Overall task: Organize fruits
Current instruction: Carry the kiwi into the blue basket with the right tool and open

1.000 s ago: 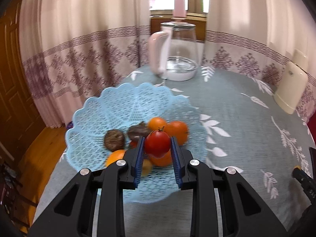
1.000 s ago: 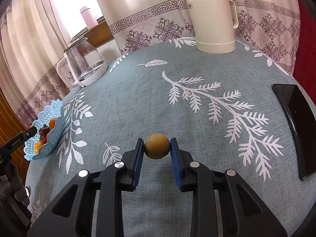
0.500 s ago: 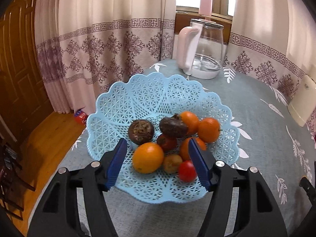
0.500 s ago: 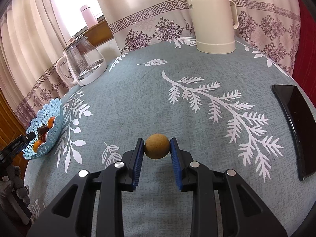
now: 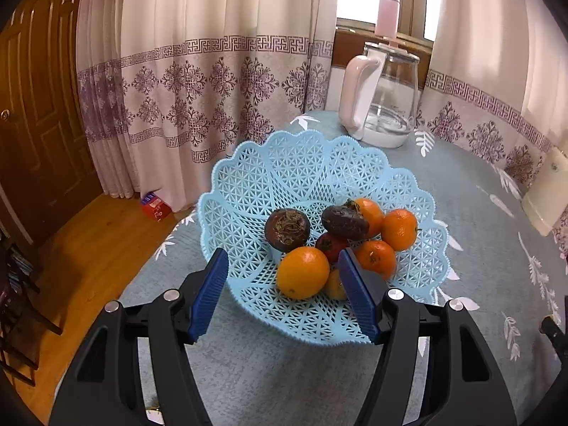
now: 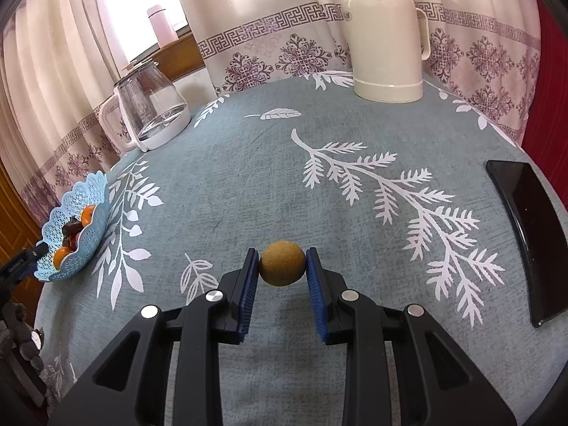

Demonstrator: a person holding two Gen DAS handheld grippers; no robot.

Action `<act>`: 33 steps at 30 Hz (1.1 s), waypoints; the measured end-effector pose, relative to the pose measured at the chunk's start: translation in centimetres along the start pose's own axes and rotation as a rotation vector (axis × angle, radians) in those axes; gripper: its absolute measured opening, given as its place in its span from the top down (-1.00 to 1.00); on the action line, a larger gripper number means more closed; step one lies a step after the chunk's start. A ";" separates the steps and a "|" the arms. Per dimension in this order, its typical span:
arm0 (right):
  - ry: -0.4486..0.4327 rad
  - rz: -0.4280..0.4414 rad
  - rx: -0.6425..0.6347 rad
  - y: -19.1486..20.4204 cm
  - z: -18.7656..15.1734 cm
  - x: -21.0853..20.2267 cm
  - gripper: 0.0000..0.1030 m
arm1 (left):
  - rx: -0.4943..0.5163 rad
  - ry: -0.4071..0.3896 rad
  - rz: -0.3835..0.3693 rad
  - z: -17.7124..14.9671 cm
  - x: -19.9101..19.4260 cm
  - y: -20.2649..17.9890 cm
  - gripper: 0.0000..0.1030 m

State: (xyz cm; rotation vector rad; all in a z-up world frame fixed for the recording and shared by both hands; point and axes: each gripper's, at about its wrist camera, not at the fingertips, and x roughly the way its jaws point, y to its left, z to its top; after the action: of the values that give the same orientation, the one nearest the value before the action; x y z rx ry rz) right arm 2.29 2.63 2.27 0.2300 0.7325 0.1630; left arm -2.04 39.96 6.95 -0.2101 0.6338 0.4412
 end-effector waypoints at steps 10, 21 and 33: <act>0.028 0.062 -0.038 3.1 0.4 -0.1 0.46 | 0.018 -0.065 0.018 0.6 -1.7 1.6 -0.36; 0.060 0.257 -0.183 13.2 1.6 -0.4 0.46 | -0.012 -0.052 0.008 0.2 -2.1 3.3 -0.38; 0.126 0.430 -0.380 26.2 0.7 1.3 0.46 | -0.071 -0.062 0.053 1.2 -3.1 6.3 -0.42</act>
State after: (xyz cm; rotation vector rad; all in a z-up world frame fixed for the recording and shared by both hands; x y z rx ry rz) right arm 1.97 28.00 8.84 0.0105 0.7543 0.7239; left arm -6.52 44.93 9.41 -0.2466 0.5647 0.5198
